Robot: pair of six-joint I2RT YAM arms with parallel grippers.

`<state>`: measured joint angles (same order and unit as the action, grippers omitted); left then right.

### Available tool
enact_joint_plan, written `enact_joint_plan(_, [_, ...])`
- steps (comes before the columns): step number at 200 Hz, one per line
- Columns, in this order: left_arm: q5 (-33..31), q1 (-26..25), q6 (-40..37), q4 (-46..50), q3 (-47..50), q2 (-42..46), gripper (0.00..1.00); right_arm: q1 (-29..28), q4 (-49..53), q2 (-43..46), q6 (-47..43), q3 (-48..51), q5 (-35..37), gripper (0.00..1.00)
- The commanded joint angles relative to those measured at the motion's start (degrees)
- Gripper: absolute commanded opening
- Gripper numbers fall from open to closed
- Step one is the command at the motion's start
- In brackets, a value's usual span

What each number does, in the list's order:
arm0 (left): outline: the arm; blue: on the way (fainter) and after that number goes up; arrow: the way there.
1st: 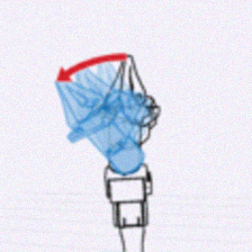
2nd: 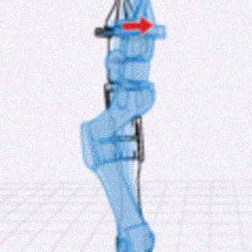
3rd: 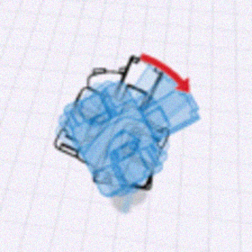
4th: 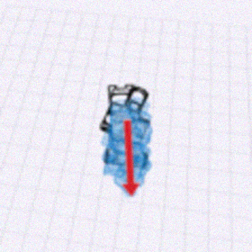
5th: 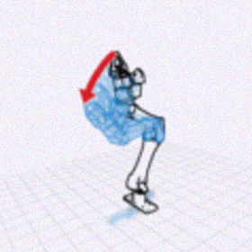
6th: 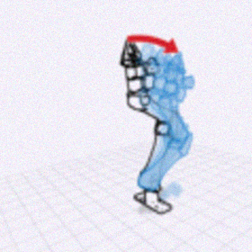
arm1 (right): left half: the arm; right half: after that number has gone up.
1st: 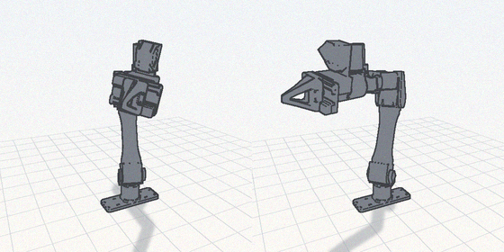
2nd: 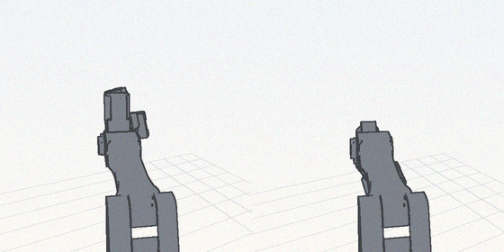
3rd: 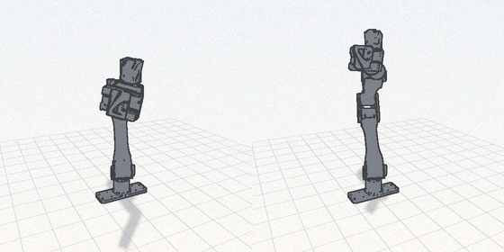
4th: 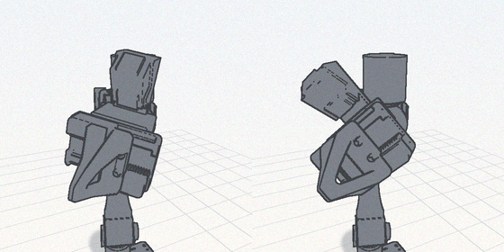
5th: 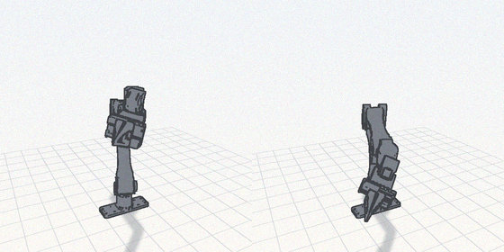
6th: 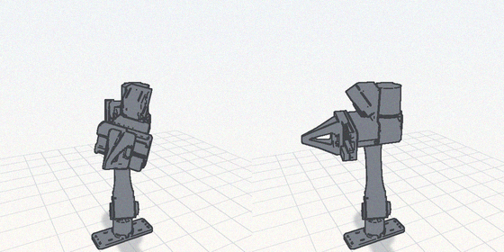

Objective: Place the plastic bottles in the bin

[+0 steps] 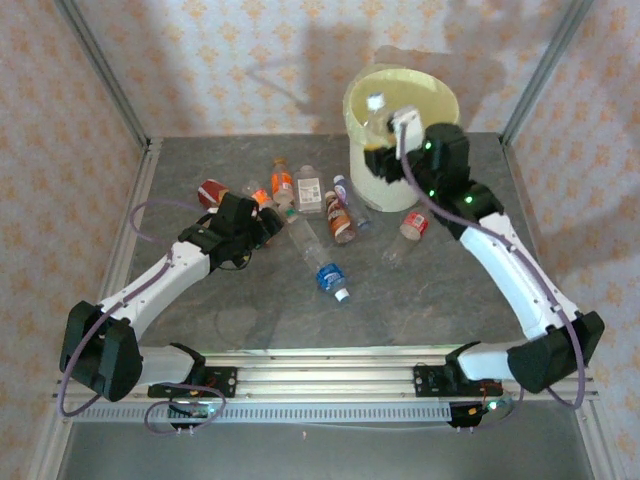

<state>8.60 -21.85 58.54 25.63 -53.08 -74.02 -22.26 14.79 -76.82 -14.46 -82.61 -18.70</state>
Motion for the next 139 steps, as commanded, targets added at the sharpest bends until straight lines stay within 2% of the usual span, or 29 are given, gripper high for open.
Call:
enact_joint_plan(1, [1.1, -1.1, 0.8, -2.9, 0.3, -0.6, 1.0, 3.6, 0.9, -5.3, 7.8, -7.6, 0.3, 0.37])
enact_joint_plan(26, [1.8, -2.8, 2.1, -4.0, -1.1, -1.9, 1.0, 6.8, 12.7, -14.2, 11.6, -20.9, 7.2, 0.37])
enact_joint_plan(45, [1.5, -3.2, 1.3, -0.5, -3.9, -3.8, 1.0, 7.7, 19.0, -19.8, 11.3, -28.9, 12.0, 0.37])
enact_joint_plan(68, [1.1, -3.6, 2.6, -1.7, -3.3, -4.1, 1.0, 7.9, 22.5, -24.6, 10.5, -33.6, 21.0, 0.39])
enact_joint_plan(94, [1.6, -4.0, 4.0, -2.8, -2.3, -3.8, 1.0, 8.6, 27.0, -28.8, 9.8, -38.6, 28.0, 0.43])
enact_joint_plan(139, [1.1, -7.4, 0.6, 0.8, -6.9, -6.1, 1.0, 8.6, 30.1, -33.5, 4.4, -44.2, 38.6, 0.5])
